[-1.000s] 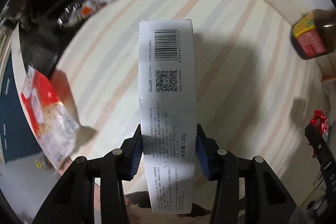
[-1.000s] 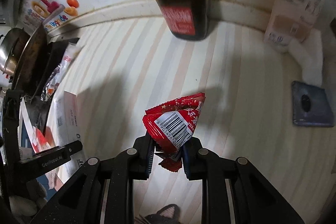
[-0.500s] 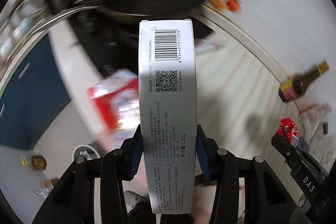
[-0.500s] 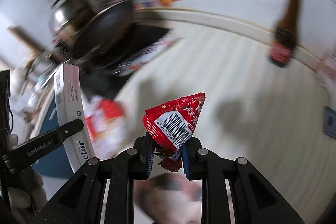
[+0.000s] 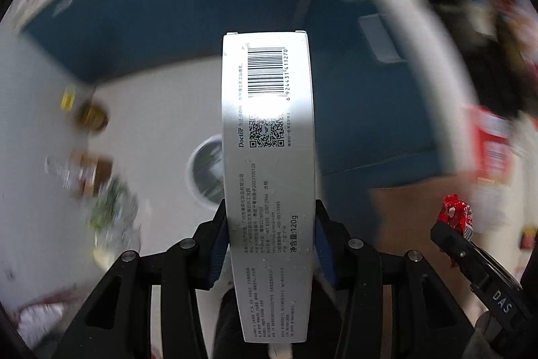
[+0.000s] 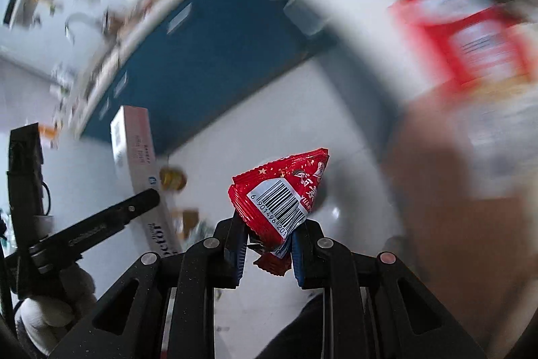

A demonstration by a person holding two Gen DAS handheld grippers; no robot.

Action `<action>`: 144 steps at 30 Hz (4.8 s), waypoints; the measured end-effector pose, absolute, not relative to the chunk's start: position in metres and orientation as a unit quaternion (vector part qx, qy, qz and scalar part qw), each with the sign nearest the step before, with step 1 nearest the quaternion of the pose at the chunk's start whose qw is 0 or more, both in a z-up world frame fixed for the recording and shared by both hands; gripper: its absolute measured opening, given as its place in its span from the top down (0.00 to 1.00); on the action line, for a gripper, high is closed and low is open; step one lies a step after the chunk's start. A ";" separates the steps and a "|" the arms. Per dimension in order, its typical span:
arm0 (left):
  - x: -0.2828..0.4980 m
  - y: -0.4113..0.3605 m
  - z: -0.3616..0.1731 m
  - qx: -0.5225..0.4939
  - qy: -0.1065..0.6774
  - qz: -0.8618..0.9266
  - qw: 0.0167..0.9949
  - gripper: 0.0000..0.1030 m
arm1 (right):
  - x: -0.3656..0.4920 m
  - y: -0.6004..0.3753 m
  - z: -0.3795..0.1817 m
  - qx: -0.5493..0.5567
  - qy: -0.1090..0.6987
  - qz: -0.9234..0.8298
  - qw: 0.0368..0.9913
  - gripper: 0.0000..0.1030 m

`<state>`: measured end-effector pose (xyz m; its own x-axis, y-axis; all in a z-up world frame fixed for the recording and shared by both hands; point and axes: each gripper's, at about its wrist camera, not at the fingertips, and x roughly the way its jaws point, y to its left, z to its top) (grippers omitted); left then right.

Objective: Collect trash
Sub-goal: 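Carry the red wrapper and white box down over the grey bin, then open both tools over the bin to drop the wrapper and box, then raise both tools back up toward the counter, then grasp the red sugar bag with the left tool, then grasp the clear plastic wrapper with the right tool while the left tool holds the sugar bag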

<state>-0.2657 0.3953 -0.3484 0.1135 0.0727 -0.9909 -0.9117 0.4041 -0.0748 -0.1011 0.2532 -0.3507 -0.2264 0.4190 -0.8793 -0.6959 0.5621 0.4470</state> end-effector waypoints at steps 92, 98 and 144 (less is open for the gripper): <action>0.000 0.276 -0.353 -0.387 0.562 0.265 0.681 0.00 | 0.202 0.104 -0.306 -0.093 0.620 0.378 0.681 0.73; 0.004 0.283 -0.391 -0.443 0.559 0.257 0.653 0.01 | 0.201 0.138 -0.353 -0.114 0.643 0.418 0.632 0.85; 0.021 0.266 -0.230 -0.267 0.468 0.321 0.779 0.98 | 0.316 0.022 -0.269 0.126 0.525 0.208 0.816 0.96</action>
